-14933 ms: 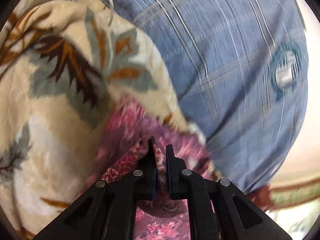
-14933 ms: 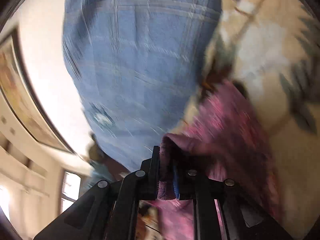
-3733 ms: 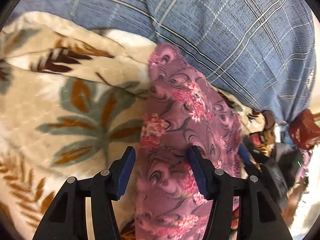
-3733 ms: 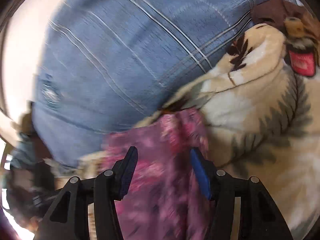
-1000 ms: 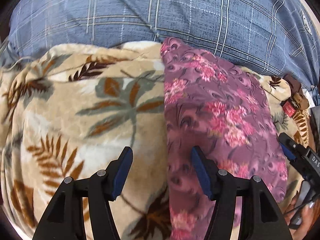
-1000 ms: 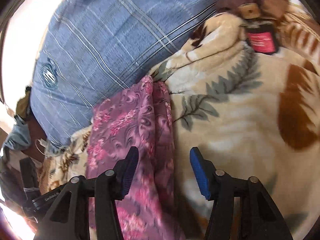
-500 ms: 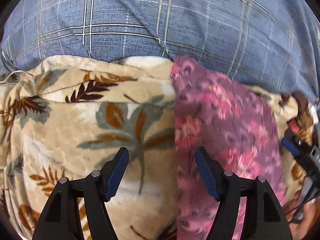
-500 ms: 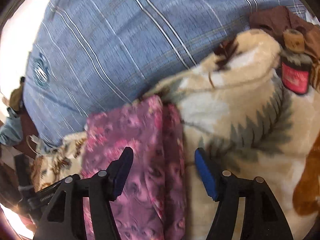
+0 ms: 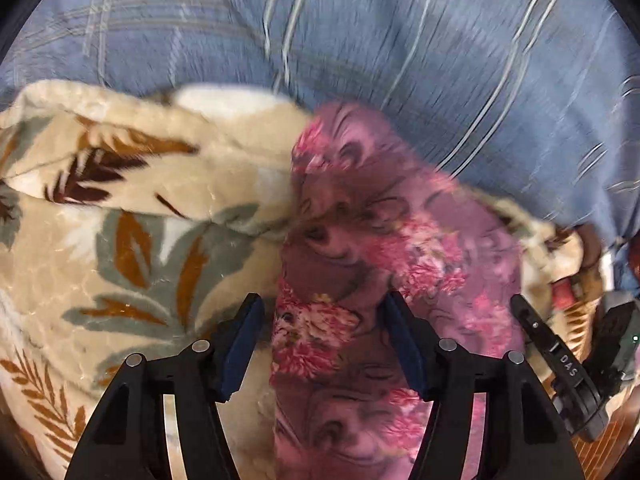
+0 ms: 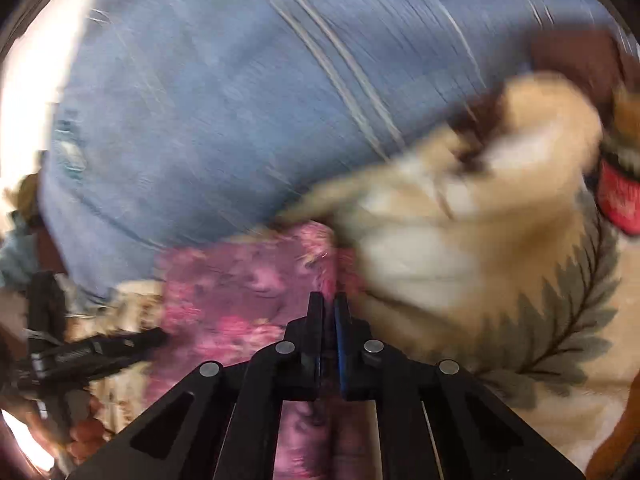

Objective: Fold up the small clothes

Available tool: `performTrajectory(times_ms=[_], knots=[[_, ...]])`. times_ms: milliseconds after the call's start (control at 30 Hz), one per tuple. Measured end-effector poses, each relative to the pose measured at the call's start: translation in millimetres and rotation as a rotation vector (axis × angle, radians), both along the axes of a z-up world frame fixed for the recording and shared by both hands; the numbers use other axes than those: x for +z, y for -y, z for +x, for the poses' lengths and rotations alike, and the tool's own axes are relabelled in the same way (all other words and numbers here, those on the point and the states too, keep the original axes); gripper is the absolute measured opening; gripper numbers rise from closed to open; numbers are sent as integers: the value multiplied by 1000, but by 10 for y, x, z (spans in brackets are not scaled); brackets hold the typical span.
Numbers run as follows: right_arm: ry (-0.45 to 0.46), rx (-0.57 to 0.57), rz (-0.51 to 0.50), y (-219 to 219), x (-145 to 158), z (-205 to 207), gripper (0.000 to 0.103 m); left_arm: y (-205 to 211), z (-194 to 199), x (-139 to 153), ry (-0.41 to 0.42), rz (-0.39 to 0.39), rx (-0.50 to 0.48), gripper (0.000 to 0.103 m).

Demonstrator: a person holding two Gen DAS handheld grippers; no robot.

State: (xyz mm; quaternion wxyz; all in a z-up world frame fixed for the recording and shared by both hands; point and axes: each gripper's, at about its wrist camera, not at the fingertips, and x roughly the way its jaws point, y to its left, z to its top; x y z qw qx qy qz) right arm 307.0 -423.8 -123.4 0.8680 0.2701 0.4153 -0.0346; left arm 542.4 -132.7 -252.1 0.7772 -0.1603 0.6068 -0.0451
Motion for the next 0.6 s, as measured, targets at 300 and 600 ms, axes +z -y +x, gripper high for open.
performTrajectory(times_ms=[300,600], knots=[[116,34,248,239,38,-530,38,-446,-487,-27,14,-253,2,61],[98,195,25,-366,75,-807,9,-259,-868,-72,40,-223,-32,60]])
